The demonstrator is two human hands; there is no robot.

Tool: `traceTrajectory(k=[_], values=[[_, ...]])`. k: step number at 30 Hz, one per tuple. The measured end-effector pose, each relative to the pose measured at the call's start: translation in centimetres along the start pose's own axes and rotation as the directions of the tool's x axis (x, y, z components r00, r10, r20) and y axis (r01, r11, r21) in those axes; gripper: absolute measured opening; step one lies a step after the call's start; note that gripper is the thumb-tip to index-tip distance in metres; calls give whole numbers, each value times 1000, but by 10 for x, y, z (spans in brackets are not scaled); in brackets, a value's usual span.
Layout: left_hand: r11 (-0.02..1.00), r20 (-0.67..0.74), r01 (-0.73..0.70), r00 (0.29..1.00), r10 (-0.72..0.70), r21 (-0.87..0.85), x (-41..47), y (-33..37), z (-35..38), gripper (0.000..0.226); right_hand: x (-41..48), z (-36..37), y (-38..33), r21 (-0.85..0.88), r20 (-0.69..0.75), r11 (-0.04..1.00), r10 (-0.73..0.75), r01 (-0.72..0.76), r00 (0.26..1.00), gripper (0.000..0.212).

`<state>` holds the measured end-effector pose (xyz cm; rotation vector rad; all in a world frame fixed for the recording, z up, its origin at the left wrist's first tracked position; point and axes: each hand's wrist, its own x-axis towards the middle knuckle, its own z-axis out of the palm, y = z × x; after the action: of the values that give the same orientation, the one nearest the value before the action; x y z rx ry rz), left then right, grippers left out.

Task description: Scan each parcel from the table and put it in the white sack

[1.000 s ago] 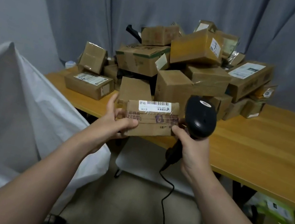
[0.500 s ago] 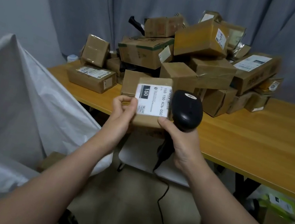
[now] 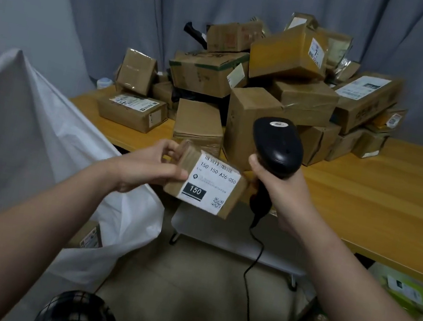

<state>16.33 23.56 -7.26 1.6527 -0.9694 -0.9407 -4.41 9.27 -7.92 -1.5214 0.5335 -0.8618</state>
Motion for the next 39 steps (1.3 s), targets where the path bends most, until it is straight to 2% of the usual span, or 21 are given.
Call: traceTrajectory(k=[2,4,9,13,19,33,39], values=[[999,-117,-48,992,45,-17,-2,-16,8,63,-7,3,4,-107,16,994,-1,3,1000,22],[993,-228,-114,968,105,-28,-3,-29,9,57,-15,6,10,-198,26,980,5,0,1000,22],[964,-385,-212,886,258,158,1,-46,0,76,-32,15,15,-184,32,983,18,-12,999,20],[927,-452,-224,822,346,302,1,-44,1,78,-37,23,15,-192,65,979,77,-63,995,17],[874,-421,-208,812,405,439,2,-49,1,89,-43,28,21,-234,87,968,111,-88,990,13],[868,-416,-204,813,408,453,2,-47,4,88,-51,24,13,-218,132,971,134,-103,982,9],[874,-422,-212,810,408,438,2,-47,7,87,-60,24,14,-142,139,983,133,-113,981,29]])
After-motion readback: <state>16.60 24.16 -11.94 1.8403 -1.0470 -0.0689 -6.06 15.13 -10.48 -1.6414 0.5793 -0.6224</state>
